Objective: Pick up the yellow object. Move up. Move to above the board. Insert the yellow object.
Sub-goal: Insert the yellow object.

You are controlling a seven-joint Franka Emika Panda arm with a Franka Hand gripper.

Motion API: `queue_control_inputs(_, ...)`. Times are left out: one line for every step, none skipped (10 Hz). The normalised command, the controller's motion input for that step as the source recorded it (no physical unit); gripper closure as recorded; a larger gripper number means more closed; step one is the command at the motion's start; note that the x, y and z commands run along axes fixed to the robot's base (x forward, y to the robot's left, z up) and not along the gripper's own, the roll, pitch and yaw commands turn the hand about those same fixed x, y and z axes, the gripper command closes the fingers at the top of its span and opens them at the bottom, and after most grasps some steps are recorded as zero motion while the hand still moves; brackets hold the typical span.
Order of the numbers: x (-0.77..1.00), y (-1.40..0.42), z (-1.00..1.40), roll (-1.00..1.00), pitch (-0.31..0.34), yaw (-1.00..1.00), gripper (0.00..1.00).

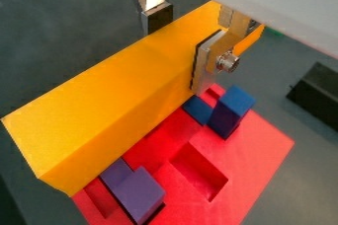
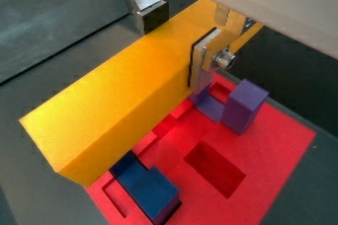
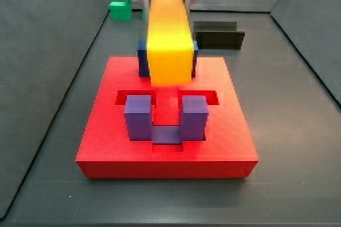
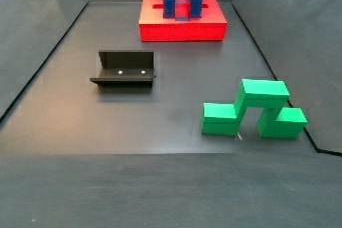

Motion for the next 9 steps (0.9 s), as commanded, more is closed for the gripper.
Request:
queue_control_inputs(0.16, 0.13, -0.59, 0.04, -0.173, -0.19, 1.0)
queue_control_inputs(0.07, 0.11, -0.62, 0.09, -0.156, -0.09, 1.0)
queue_control_inputs(0.0, 0.03, -0.5, 0.17, -0.064, 0.0, 1.0)
queue_control_inputs(-0.09, 0.0, -0.3, 0.15, -0.037, 0.03, 1.0)
queue_control_inputs(-0.07, 0.0, -0.09, 0.13, 0.0, 0.04, 1.0)
queue_control_inputs(-0.09, 0.0, -0.04, 0.08, 0.0, 0.0, 1.0)
queue_control_inputs(-0.02, 0.0, -0.07, 0.12, 0.0, 0.0, 1.0)
queue_control_inputs(0.0, 0.0, -0.16, 0.18, 0.0, 0.05, 1.0)
queue_control_inputs(0.0, 0.0, -0.14, 0.16, 0.0, 0.01, 1.0)
